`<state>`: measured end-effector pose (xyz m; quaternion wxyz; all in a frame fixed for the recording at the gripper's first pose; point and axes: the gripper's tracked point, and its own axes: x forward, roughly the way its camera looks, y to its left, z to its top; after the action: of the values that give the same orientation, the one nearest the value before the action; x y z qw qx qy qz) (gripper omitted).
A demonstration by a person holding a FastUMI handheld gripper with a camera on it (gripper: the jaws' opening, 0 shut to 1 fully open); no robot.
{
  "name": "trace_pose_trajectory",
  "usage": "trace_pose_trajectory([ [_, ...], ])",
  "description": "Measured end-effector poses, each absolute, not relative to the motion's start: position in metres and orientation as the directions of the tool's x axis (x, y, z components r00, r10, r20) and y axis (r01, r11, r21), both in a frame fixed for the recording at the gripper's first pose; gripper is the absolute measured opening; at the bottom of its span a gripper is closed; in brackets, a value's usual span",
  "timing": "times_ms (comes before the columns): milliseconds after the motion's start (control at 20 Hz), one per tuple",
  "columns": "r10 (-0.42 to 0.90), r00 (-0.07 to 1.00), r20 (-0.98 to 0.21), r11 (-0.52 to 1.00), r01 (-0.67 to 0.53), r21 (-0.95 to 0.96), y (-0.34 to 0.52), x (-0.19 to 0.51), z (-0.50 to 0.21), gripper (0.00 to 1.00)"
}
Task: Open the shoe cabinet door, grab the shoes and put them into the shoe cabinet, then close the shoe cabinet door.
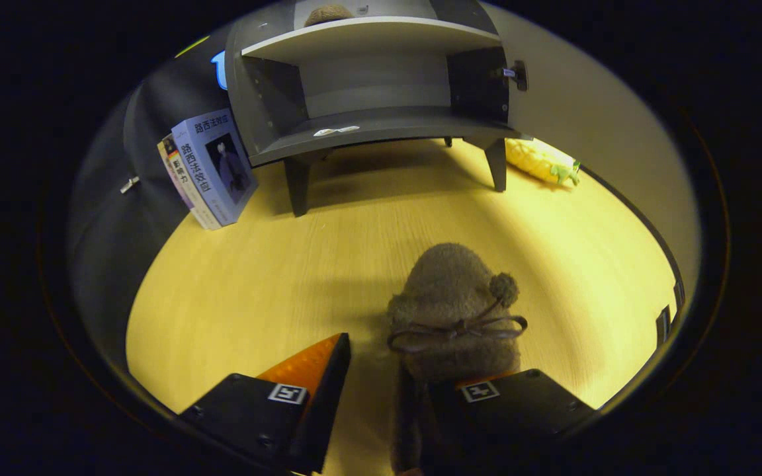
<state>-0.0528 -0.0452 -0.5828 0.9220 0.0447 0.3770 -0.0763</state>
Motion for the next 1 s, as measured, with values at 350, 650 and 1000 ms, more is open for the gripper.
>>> trace_pose_trajectory([
  [350, -0.116, 0.743, -0.66, 0.986, 0.166, 0.013, -0.063, -0.049, -0.552, 0.09],
  [650, -0.079, 0.835, -0.544, 0.988, 0.137, 0.066, -0.074, -0.039, -0.422, 0.08],
  [1000, -0.042, 0.912, -0.409, 0.991, 0.089, 0.098, -0.078, -0.008, -0.266, 0.08],
])
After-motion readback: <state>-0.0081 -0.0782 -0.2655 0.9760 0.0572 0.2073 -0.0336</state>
